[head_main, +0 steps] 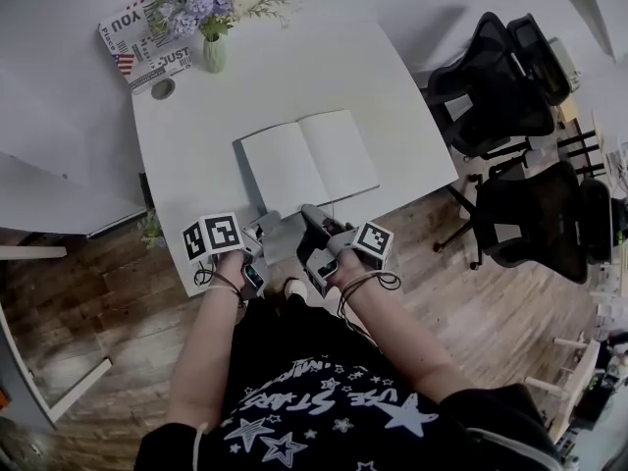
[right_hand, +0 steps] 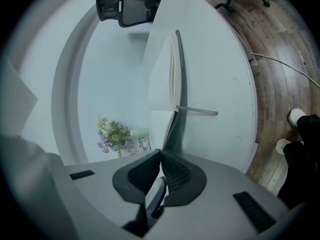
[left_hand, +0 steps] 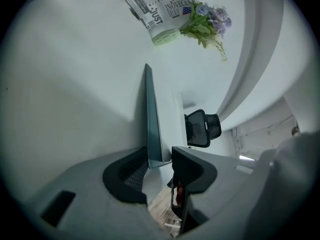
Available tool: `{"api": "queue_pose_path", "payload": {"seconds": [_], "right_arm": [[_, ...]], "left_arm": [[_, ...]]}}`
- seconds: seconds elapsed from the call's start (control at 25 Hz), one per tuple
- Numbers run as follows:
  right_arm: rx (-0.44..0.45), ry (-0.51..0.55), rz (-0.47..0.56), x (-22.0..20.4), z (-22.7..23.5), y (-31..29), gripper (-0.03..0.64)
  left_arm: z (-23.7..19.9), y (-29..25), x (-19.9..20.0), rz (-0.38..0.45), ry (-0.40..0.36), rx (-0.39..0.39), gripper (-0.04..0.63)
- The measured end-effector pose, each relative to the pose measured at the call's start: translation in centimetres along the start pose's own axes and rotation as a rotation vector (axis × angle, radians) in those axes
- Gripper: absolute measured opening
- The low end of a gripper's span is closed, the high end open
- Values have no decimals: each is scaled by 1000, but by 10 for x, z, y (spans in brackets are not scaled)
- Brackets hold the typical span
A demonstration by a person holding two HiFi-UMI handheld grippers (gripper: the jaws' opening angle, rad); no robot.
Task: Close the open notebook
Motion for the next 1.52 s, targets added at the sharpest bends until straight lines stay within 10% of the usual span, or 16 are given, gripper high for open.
{"api": "queue_pose_path", "payload": {"seconds": [0.6, 1.52], "right_arm": [[-5, 16, 39, -3, -2, 1, 18], [-79, 328, 34, 8, -31, 33, 114]], "left_arm": [[1, 10, 4, 3, 34, -114, 41], [46, 19, 7, -2, -199, -77, 29]]}}
Point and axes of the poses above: the fingertips, and each gripper's own axes: y backward along the fingers, z to its right, x out of its top, the point moved 8 cm from there along y, backward along the fingers, and after that the axes turned 9 degrees about -z, right-handed, at the moved point
